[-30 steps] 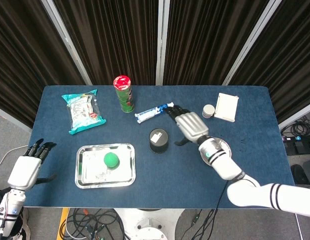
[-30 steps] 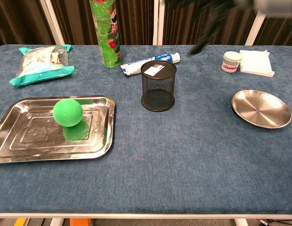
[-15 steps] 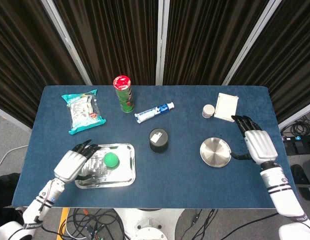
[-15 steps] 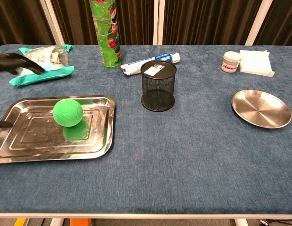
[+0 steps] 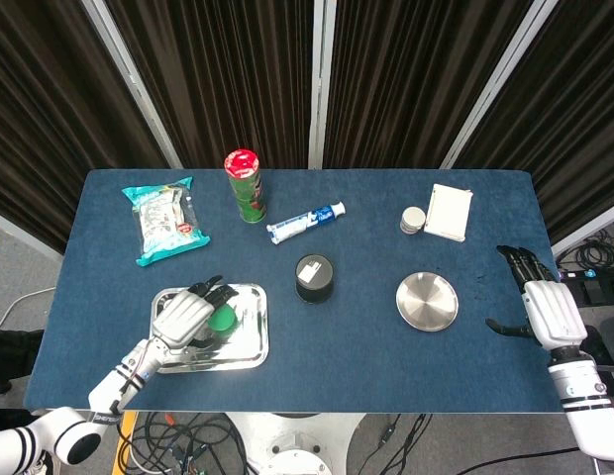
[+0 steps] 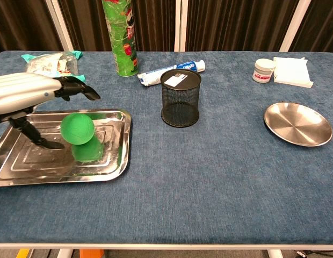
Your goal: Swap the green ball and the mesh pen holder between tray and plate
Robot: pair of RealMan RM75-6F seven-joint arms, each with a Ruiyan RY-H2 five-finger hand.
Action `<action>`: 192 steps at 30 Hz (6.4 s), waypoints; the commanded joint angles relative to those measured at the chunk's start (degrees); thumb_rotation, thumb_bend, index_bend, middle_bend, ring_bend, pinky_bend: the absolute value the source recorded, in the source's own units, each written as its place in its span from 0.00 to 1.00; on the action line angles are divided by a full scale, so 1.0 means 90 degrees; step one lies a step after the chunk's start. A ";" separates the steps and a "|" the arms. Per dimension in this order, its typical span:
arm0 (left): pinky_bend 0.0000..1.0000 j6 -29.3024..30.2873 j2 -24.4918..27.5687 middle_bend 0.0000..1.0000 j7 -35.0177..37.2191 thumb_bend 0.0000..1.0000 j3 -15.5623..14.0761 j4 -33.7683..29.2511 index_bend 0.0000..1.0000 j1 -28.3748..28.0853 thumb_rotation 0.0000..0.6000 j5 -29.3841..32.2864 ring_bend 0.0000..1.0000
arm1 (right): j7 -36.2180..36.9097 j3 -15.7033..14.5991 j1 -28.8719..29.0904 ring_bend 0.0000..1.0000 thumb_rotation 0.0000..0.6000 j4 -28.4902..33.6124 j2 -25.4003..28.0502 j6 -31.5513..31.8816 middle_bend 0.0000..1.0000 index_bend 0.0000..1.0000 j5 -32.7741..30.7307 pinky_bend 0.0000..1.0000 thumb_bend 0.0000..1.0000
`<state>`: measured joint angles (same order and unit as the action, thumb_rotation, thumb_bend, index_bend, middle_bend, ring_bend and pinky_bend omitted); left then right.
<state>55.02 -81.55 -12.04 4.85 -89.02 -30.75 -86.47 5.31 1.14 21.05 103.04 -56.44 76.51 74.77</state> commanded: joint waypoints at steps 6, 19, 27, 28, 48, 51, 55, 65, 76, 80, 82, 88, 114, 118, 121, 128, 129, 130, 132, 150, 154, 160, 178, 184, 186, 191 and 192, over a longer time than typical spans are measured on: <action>0.42 -0.0158 -0.0104 0.23 0.0011 0.20 -0.0056 0.0235 0.25 -0.0202 1.00 0.0145 0.17 | 0.0160 0.0140 -0.0146 0.00 1.00 -0.0195 -0.0042 -0.0086 0.07 0.00 0.0009 0.15 0.02; 0.55 -0.0144 -0.0367 0.28 -0.0215 0.24 -0.0189 0.0518 0.36 -0.0411 1.00 0.0141 0.24 | 0.0152 0.0329 -0.0295 0.00 1.00 -0.0265 -0.0061 -0.0203 0.07 0.00 0.0074 0.15 0.02; 0.61 -0.0115 -0.0443 0.35 -0.0161 0.26 -0.0233 0.0612 0.39 -0.0483 1.00 0.0179 0.31 | 0.0155 0.0421 -0.0376 0.00 1.00 -0.0344 -0.0113 -0.0209 0.07 0.00 0.0120 0.15 0.02; 0.62 -0.0081 -0.0462 0.36 -0.0139 0.27 -0.0244 0.0640 0.40 -0.0482 1.00 0.0168 0.32 | 0.0156 0.0431 -0.0385 0.00 1.00 -0.0354 -0.0123 -0.0219 0.07 0.00 0.0125 0.15 0.02; 0.68 0.0159 -0.0018 0.42 -0.0227 0.31 -0.0253 -0.0624 0.43 -0.0666 1.00 -0.0097 0.42 | 0.0189 0.0632 -0.0496 0.00 1.00 -0.0362 -0.0079 -0.0269 0.07 0.00 0.0194 0.15 0.03; 0.68 -0.0034 -0.0196 0.42 -0.0534 0.31 -0.0253 -0.0804 0.43 -0.0857 1.00 -0.0181 0.42 | 0.0229 0.0662 -0.0506 0.00 1.00 -0.0378 -0.0079 -0.0285 0.07 0.00 0.0187 0.15 0.04; 0.68 -0.0370 -0.0610 0.42 -0.0793 0.31 -0.0105 -0.0771 0.43 -0.1225 1.00 -0.0206 0.42 | 0.0286 0.0683 -0.0523 0.00 1.00 -0.0432 -0.0075 -0.0328 0.08 0.00 0.0178 0.15 0.03; 0.68 -0.1014 -0.1656 0.42 -0.0972 0.31 0.0344 0.0010 0.44 -0.2156 1.00 -0.0186 0.42 | 0.0595 0.0736 -0.0611 0.00 1.00 -0.0711 -0.0103 -0.0380 0.08 0.00 0.0110 0.15 0.03; 0.68 -0.0962 -0.2318 0.42 -0.0427 0.31 0.0453 0.1158 0.44 -0.2632 1.00 -0.0260 0.42 | 0.0853 0.0784 -0.0720 0.00 1.00 -0.0936 -0.0126 -0.0388 0.08 0.00 0.0062 0.15 0.03; 0.68 -0.0874 -0.2455 0.41 -0.0291 0.31 0.0335 0.1506 0.44 -0.2645 1.00 -0.0291 0.42 | 0.0893 0.0802 -0.0733 0.00 1.00 -0.0971 -0.0135 -0.0403 0.08 0.00 0.0063 0.15 0.03; 0.68 -0.0809 -0.2518 0.41 -0.0167 0.31 0.0257 0.1628 0.44 -0.2611 1.00 -0.0290 0.42 | 0.0910 0.0816 -0.0734 0.00 1.00 -0.0993 -0.0145 -0.0415 0.08 0.00 0.0059 0.15 0.03; 0.68 -0.0544 -0.2620 0.39 0.0192 0.29 0.0087 0.1829 0.40 -0.2570 1.00 -0.0451 0.39 | 0.0925 0.0843 -0.0736 0.00 1.00 -0.1026 -0.0170 -0.0451 0.08 0.00 0.0050 0.15 0.03; 0.62 -0.0156 -0.2642 0.31 0.0298 0.22 -0.0106 0.1886 0.34 -0.2606 1.00 -0.0647 0.27 | 0.1003 0.0887 -0.0786 0.00 1.00 -0.1102 -0.0200 -0.0481 0.08 0.00 0.0111 0.15 0.03; 0.62 0.0023 -0.2515 0.31 0.0278 0.22 -0.0123 0.1671 0.34 -0.2541 1.00 -0.0701 0.27 | 0.1021 0.0901 -0.0801 0.00 1.00 -0.1101 -0.0187 -0.0466 0.08 0.00 0.0113 0.15 0.03; 0.62 0.0243 -0.2282 0.31 0.0164 0.21 -0.0133 0.1341 0.34 -0.2449 1.00 -0.0775 0.27 | 0.1022 0.0907 -0.0816 0.00 1.00 -0.1090 -0.0162 -0.0453 0.08 0.00 0.0113 0.15 0.03; 0.62 0.0663 -0.1616 0.31 -0.0042 0.21 0.0174 0.0637 0.33 -0.2252 1.00 -0.0626 0.27 | 0.1030 0.0937 -0.0822 0.00 1.00 -0.1075 -0.0151 -0.0446 0.08 0.00 0.0098 0.15 0.03; 0.62 0.0689 -0.1546 0.31 -0.0066 0.21 0.0235 0.0587 0.33 -0.2239 1.00 -0.0576 0.27 | 0.1032 0.0948 -0.0823 0.00 1.00 -0.1071 -0.0147 -0.0439 0.08 0.00 0.0094 0.15 0.03; 0.61 0.0707 -0.1467 0.31 -0.0061 0.21 0.0319 0.0530 0.33 -0.2232 1.00 -0.0503 0.27 | 0.1039 0.0967 -0.0828 0.00 1.00 -0.1062 -0.0136 -0.0416 0.08 0.00 0.0085 0.15 0.03; 0.61 0.0688 -0.1383 0.31 0.0010 0.20 0.0468 0.0503 0.33 -0.2246 1.00 -0.0353 0.27 | 0.1057 0.1005 -0.0844 0.00 1.00 -0.1039 -0.0105 -0.0361 0.08 0.00 0.0071 0.15 0.03; 0.37 -0.0987 -0.1809 0.14 0.0659 0.13 0.1086 0.1676 0.12 -0.3229 1.00 0.0944 0.10 | 0.1076 0.1023 -0.0908 0.00 1.00 -0.1009 -0.0055 -0.0310 0.08 0.00 0.0082 0.15 0.03; 0.37 -0.1272 -0.1858 0.13 0.0809 0.13 0.1126 0.1921 0.12 -0.3402 1.00 0.1093 0.10 | 0.1110 0.1021 -0.0915 0.00 1.00 -0.1059 -0.0060 -0.0324 0.08 0.00 0.0079 0.15 0.03; 0.34 -0.1639 -0.1919 0.09 0.0960 0.13 0.1141 0.2374 0.12 -0.3666 1.00 0.1190 0.04 | 0.1176 0.1007 -0.0923 0.00 1.00 -0.1154 -0.0101 -0.0368 0.08 0.00 0.0065 0.15 0.03; 0.30 -0.2023 -0.1630 0.05 0.0588 0.13 0.1047 0.2151 0.12 -0.3888 1.00 0.1670 0.00 | 0.1261 0.1007 -0.0881 0.00 1.00 -0.1280 -0.0167 -0.0472 0.08 0.00 0.0095 0.15 0.03; 0.31 -0.2405 -0.1616 0.06 0.0632 0.13 0.1017 0.2376 0.12 -0.4048 1.00 0.1908 0.01 | 0.1288 0.0997 -0.0883 0.00 1.00 -0.1317 -0.0175 -0.0501 0.08 0.00 0.0089 0.15 0.03; 0.36 -0.2383 -0.1638 0.11 0.0610 0.13 0.0986 0.2403 0.14 -0.4047 1.00 0.1935 0.05 | 0.1301 0.0994 -0.0882 0.00 1.00 -0.1339 -0.0185 -0.0517 0.08 0.00 0.0081 0.15 0.03; 0.61 -0.2120 -0.1756 0.33 0.0503 0.21 0.0935 0.2470 0.34 -0.3992 1.00 0.1935 0.29 | 0.1318 0.0994 -0.0891 0.00 1.00 -0.1359 -0.0202 -0.0505 0.08 0.00 0.0085 0.15 0.03; 0.64 -0.2113 -0.1766 0.36 0.0489 0.22 0.0918 0.2473 0.38 -0.3990 1.00 0.1936 0.32 | 0.1317 0.0992 -0.0892 0.00 1.00 -0.1359 -0.0203 -0.0506 0.08 0.00 0.0086 0.15 0.03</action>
<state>35.93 -97.34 -7.56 13.19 -66.84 -66.73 -69.05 17.16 10.07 13.03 90.81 -58.27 71.95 75.53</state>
